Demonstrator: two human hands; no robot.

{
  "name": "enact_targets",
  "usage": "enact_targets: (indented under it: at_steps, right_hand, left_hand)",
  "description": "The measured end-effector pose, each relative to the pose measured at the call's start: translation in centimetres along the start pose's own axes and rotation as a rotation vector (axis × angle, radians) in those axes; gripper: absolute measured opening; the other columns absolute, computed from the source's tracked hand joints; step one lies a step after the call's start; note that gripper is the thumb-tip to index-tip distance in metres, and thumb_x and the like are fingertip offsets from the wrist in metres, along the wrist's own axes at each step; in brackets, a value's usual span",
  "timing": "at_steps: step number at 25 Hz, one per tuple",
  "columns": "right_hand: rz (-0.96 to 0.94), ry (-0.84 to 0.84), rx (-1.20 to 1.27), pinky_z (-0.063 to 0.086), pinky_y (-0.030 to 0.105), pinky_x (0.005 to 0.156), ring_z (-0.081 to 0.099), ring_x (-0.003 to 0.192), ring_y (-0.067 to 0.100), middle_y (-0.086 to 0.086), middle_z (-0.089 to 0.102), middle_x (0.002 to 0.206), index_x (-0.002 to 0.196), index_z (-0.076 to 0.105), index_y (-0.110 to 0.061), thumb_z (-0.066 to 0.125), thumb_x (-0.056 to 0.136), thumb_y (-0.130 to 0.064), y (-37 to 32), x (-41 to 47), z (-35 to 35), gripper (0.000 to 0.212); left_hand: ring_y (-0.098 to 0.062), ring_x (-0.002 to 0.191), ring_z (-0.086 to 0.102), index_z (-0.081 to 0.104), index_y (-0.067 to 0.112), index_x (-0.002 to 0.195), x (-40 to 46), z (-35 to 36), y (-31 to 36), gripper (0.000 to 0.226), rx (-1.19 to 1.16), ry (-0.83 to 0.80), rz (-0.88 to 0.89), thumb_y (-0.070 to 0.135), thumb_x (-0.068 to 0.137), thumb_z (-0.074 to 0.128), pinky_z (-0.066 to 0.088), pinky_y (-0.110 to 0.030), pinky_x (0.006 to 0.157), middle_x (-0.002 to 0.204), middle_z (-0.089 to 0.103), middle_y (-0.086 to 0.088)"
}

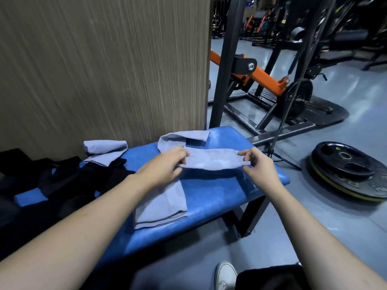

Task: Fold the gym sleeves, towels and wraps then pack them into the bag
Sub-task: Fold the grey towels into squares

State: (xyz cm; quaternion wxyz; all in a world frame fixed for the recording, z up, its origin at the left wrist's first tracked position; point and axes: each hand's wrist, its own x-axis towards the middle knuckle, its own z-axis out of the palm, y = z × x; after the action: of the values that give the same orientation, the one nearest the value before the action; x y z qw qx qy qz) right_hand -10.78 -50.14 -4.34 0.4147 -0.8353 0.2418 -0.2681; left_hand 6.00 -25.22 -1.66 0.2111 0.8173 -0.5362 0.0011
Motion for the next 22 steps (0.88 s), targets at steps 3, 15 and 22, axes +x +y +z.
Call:
enact_targets:
  at_steps: [3, 15, 22]
  right_hand:
    - [-0.013, -0.072, -0.197, 0.043, 0.02, 0.074, 0.064, 0.102, 0.021, 0.001, 0.069, 0.098, 0.069, 0.048, -0.018, 0.053, 0.073, 0.013, 2.0, -0.8, -1.6, 0.031]
    - [-0.045, -0.012, -0.438, 0.037, 0.047, 0.1, 0.051, 0.113, 0.024, -0.004, 0.056, 0.115, 0.096, 0.062, -0.028, 0.053, 0.086, -0.017, 2.7, 0.3, -1.1, 0.018]
    - [0.143, -0.165, -0.658, 0.036, 0.04, 0.1, 0.046, 0.116, 0.027, 0.002, 0.049, 0.114, 0.12, 0.059, -0.042, 0.064, 0.082, -0.036, 2.6, 0.4, -0.9, 0.039]
  left_hand:
    - [-0.016, 0.097, 0.057, 0.05, 0.021, 0.087, 1.0, 1.8, 1.2, 0.012, 0.053, -0.158, -0.037, 0.02, 0.089, 0.061, 0.048, -0.04, 0.083, 0.114, 0.053, 0.01]
    - [-0.008, 0.112, 0.045, 0.057, 0.039, 0.117, 1.5, 2.0, 0.8, 0.032, 0.127, -0.177, -0.186, 0.051, 0.088, 0.063, 0.037, -0.029, 0.086, 0.116, 0.05, 0.017]
    - [-0.013, 0.11, 0.045, 0.057, 0.042, 0.122, 1.8, 2.6, 0.5, 0.042, 0.13, -0.254, -0.282, 0.054, 0.084, 0.067, 0.035, -0.029, 0.084, 0.112, 0.046, 0.01]
